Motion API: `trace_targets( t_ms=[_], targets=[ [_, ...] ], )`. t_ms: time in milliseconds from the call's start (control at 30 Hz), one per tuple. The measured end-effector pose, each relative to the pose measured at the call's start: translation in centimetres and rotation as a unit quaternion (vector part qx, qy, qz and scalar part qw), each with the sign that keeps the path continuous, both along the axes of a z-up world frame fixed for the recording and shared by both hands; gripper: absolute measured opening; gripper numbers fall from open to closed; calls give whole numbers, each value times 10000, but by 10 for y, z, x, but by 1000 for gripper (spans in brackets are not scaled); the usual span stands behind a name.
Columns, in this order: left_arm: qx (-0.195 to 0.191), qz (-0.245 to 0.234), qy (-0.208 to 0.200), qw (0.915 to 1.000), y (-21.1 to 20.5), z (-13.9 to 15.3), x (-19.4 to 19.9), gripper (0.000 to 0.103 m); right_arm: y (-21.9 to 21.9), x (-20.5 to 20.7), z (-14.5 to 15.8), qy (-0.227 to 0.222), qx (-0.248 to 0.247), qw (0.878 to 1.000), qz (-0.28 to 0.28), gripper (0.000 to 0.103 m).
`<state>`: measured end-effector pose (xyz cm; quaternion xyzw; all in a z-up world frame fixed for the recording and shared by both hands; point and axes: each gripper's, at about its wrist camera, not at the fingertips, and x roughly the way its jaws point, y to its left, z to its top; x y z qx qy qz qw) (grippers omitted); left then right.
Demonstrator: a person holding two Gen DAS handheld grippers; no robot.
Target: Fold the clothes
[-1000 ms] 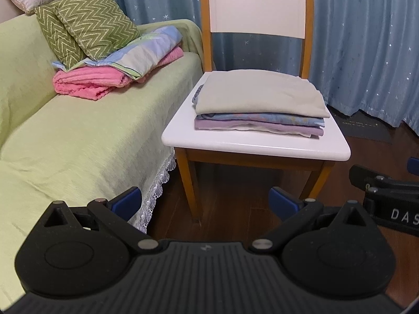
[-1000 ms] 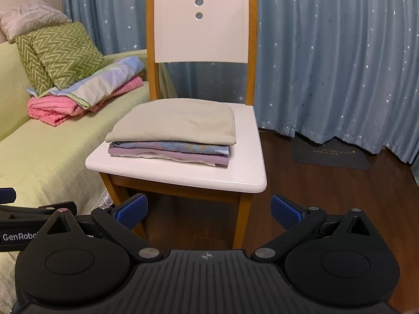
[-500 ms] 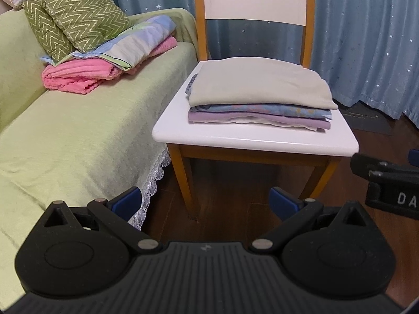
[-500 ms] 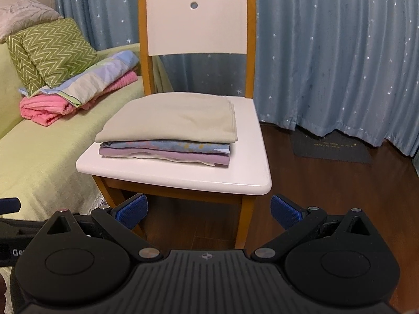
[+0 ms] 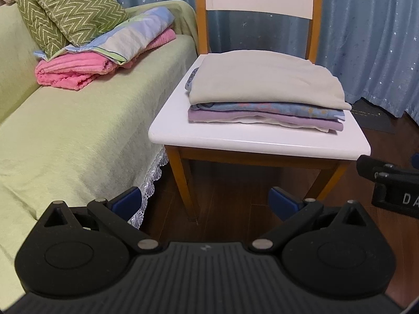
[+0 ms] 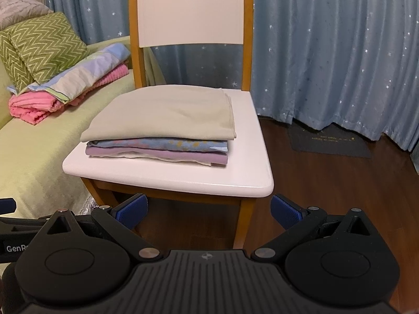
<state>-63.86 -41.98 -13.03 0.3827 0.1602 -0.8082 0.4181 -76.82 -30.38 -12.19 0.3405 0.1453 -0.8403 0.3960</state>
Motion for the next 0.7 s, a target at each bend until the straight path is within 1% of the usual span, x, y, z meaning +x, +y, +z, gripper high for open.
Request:
trace_targets(
  t_ms=[433, 700],
  targets=[
    [79, -34, -78, 9999, -20, -11, -14, 102, -18, -12, -11, -91, 52, 9999, -60, 103],
    [117, -62, -128, 9998, -32, -17, -23, 102, -21, -21, -18, -165, 67, 9997, -148, 103]
  ],
)
